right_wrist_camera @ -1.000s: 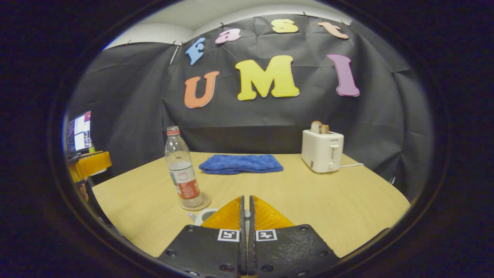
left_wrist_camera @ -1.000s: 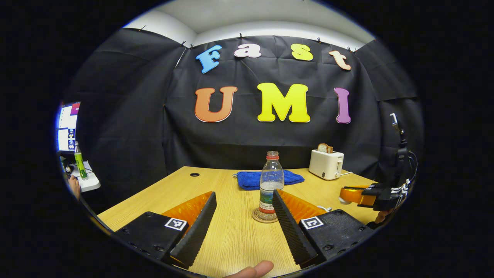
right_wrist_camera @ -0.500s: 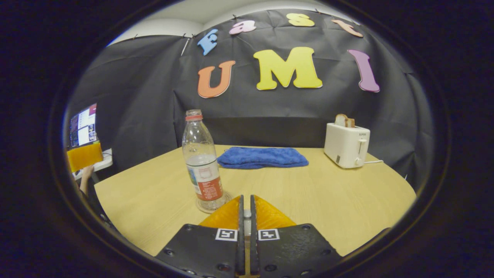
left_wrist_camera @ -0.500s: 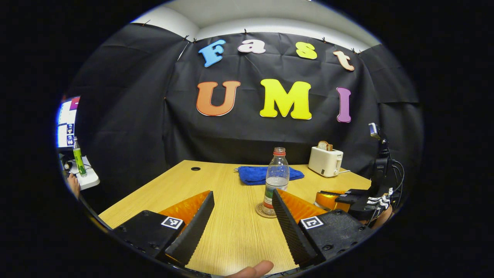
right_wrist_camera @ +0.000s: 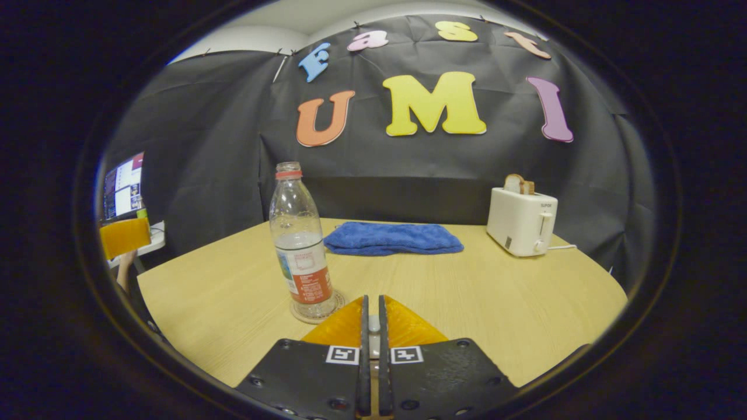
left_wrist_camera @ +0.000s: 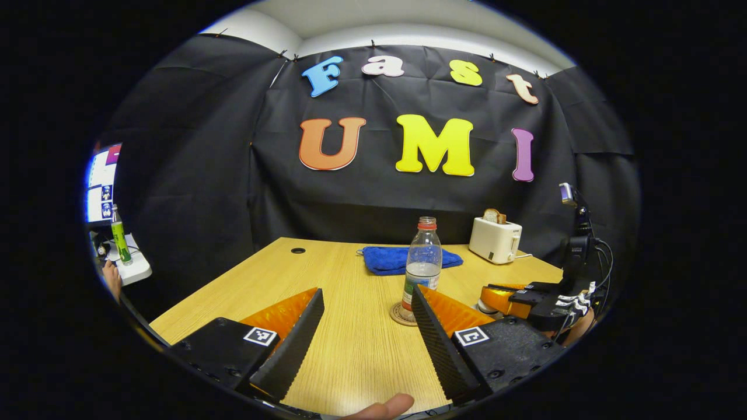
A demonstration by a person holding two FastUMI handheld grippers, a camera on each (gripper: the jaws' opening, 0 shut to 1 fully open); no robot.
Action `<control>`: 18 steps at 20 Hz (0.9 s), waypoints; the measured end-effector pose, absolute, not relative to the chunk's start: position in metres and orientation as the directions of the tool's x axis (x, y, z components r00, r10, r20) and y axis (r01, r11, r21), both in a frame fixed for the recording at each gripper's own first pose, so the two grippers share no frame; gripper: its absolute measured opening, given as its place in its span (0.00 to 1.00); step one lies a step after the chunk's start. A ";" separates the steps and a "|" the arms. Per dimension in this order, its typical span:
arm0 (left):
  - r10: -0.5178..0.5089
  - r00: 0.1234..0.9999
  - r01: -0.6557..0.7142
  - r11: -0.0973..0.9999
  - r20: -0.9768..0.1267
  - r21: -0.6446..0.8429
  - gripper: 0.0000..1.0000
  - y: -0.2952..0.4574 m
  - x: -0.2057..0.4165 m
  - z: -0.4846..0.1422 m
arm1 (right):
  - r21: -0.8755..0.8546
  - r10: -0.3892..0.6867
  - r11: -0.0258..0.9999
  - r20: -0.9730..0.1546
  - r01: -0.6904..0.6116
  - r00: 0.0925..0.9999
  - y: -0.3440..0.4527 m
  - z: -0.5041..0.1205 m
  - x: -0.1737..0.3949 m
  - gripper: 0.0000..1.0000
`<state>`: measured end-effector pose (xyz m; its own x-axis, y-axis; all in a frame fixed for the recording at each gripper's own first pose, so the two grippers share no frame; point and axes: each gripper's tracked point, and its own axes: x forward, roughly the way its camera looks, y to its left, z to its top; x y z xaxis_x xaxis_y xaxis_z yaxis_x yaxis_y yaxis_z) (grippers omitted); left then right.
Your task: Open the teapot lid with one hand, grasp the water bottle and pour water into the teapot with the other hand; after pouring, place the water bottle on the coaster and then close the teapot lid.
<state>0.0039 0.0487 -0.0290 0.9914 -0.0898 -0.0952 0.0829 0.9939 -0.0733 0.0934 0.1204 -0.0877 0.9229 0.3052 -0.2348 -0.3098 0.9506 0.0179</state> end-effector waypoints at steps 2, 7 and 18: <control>-0.094 0.991 0.087 0.994 -0.098 -0.073 0.95 0.048 0.003 -0.029 | 0.000 0.302 0.951 -0.222 -0.310 0.927 0.121 -0.082 0.090 0.07; -0.094 0.991 0.086 0.993 -0.095 -0.083 0.95 0.049 0.000 -0.025 | 0.001 0.302 0.952 -0.194 -0.307 0.933 0.117 -0.065 0.073 0.12; -0.082 0.994 0.080 0.996 -0.078 -0.033 0.94 0.035 -0.013 -0.008 | -0.015 0.200 0.979 -0.119 -0.203 0.973 0.053 -0.009 0.018 0.94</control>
